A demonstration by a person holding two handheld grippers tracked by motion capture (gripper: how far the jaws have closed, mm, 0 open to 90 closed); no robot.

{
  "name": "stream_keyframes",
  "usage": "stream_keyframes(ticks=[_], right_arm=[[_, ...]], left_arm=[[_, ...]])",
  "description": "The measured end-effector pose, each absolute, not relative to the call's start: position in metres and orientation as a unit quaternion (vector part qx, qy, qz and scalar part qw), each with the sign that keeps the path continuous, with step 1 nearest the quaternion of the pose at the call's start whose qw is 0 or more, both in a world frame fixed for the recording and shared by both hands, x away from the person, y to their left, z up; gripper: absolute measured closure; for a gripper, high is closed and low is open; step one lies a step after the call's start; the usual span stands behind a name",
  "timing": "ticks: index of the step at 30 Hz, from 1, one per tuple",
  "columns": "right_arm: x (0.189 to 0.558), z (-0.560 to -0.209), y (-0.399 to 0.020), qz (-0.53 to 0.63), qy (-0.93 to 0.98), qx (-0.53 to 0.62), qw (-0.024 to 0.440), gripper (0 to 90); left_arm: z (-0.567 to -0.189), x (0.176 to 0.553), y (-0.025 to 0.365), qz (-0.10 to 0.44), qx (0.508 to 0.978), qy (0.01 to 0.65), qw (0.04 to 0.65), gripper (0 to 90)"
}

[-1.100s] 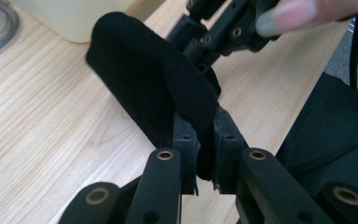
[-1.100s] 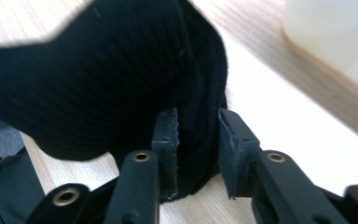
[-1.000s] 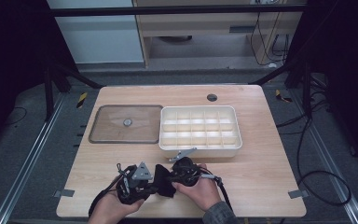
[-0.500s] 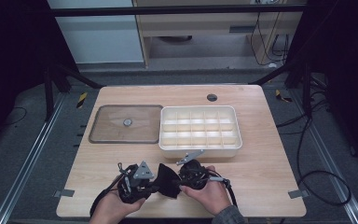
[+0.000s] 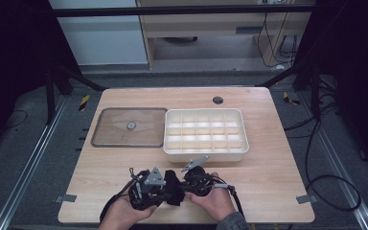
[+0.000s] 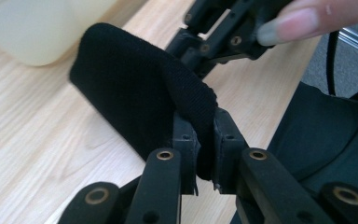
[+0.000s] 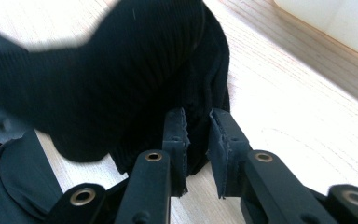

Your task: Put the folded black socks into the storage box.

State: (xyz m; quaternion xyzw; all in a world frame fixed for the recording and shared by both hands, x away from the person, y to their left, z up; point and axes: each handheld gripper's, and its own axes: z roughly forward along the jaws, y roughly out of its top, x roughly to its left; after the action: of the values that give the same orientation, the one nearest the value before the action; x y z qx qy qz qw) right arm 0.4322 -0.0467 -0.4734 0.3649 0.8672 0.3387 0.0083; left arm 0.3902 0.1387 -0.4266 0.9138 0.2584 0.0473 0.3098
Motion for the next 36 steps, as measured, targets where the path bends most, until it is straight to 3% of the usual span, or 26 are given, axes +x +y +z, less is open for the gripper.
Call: stream_keyframes(ticks=[2,3,4,7,12,36], right_arm=[[0.432,-0.473,-0.048,0.340,0.865,0.368,0.010,74.0],[0.438,-0.479,-0.054,0.327,0.888,0.316,0.071,72.3],[0.432,-0.471,-0.051,0.343,0.864,0.369,0.010,70.7],[0.430,-0.468,-0.058,0.345,0.860,0.375,0.019,64.0],[0.428,-0.462,-0.073,0.348,0.854,0.386,0.025,60.8],[0.431,-0.462,-0.103,0.347,0.841,0.414,0.037,58.6]], left_arm=[[-0.430,0.390,0.134,0.043,0.916,0.255,0.307,82.0],[-0.432,0.390,0.131,0.041,0.917,0.255,0.305,82.0],[-0.434,0.390,0.130,0.039,0.918,0.254,0.302,82.0],[-0.438,0.390,0.126,0.037,0.920,0.252,0.298,82.0],[-0.442,0.391,0.123,0.033,0.920,0.254,0.296,81.9],[-0.455,0.401,0.113,-0.002,0.916,0.264,0.303,81.5]])
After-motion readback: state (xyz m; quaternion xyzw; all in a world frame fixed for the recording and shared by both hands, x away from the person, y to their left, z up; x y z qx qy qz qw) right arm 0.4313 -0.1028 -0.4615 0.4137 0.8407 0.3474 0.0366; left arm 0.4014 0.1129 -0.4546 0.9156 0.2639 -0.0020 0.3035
